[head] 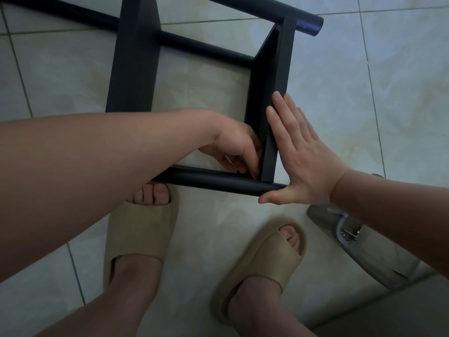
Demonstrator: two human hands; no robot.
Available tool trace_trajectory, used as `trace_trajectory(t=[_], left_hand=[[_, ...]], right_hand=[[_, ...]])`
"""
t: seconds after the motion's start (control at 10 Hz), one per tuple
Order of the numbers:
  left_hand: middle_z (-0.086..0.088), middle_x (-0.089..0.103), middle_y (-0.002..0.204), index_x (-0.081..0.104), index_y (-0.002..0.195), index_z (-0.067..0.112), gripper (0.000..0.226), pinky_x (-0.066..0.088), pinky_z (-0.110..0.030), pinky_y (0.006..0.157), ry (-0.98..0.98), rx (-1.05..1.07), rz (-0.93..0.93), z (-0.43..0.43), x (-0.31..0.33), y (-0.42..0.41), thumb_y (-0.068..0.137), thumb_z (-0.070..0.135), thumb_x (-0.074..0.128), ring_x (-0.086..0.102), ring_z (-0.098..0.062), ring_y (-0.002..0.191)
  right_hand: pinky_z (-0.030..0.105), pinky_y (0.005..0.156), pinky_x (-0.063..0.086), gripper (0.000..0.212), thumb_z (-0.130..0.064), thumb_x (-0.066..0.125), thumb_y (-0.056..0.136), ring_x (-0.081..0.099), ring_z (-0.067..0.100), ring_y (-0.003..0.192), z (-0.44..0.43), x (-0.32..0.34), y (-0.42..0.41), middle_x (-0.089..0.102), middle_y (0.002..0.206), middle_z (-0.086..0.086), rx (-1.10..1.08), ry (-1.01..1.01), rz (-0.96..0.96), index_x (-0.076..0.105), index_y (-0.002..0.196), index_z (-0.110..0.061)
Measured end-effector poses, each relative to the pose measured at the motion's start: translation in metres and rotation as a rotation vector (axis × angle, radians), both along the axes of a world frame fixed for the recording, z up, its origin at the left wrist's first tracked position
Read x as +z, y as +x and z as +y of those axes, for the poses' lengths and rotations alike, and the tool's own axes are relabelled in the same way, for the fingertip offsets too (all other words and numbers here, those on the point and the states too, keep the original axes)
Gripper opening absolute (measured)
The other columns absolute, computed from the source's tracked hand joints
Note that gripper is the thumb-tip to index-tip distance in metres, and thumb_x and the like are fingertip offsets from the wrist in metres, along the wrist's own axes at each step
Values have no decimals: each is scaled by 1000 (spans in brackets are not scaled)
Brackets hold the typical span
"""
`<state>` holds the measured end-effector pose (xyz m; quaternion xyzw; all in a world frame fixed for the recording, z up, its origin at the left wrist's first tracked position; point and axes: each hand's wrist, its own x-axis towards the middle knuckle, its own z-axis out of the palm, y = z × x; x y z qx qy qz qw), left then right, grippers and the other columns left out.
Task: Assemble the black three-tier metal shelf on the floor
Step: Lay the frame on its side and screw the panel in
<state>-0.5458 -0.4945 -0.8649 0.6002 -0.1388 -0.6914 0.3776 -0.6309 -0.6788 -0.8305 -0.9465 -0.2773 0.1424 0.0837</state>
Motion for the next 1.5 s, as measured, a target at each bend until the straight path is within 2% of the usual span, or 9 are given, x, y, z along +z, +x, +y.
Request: trace_trajectory(t=[0.2,0.3,0.4,0.6,0.9,1.1,1.2,1.4,1.5], left_hand=[[4,74,96,72,106,19,18,48,-36,95,47,-17,-2,0,2,2,88,15,70,65,-14,93],[5,76,96,74,100,21,13,49,-35,94,57,-26,-11,0,0,1,89,22,69,64,-14,90],[5,75,84,74,90,20,6,52,-29,85,39,-20,8,-2,-2,-2,88,16,70,63,-11,79],[1,71,85,71,94,16,12,50,-27,82,20,-9,20,-2,-2,0,87,7,71,59,-11,76],[6,76,102,74,107,20,20,46,-37,97,68,-34,26,0,-2,1,88,20,69,66,-16,108],[4,75,87,74,90,20,9,48,-27,81,39,-20,49,-3,-5,-3,88,13,69,67,-11,83],[2,73,87,73,92,18,10,48,-25,79,29,-18,50,-2,-3,0,88,9,70,64,-11,82],[2,73,90,70,94,17,17,47,-30,88,8,18,105,-2,-2,0,90,2,65,65,-14,89],[3,74,97,73,96,20,13,47,-32,90,27,-2,149,0,-4,0,91,14,64,66,-15,93]], right_hand=[[61,124,10,134,-97,34,76,-9,40,155,0,-1,0,-5,167,24,0,7,-2,0,159,3],[62,124,11,134,-97,34,76,-8,40,155,0,-1,0,-5,167,25,1,3,-5,0,159,3],[62,123,11,134,-97,34,76,-8,41,155,-1,-1,0,-5,167,25,4,1,-11,0,159,3],[61,124,12,134,-96,36,76,-6,41,155,-1,-1,0,-3,167,26,2,-2,-14,1,159,3],[61,124,10,134,-96,35,76,-7,41,155,-1,-1,0,-4,167,26,0,2,-7,1,159,4],[62,124,11,134,-96,36,76,-7,42,155,-1,-2,0,-3,167,26,5,2,-12,2,158,4],[62,123,11,134,-96,36,76,-7,41,155,-1,-1,0,-3,167,26,4,1,-14,2,158,4],[62,124,11,134,-96,34,76,-7,41,155,0,-1,0,-4,167,26,1,1,-9,2,158,4],[62,123,11,134,-96,34,76,-7,41,155,0,-1,0,-4,167,25,1,0,-5,1,159,4]])
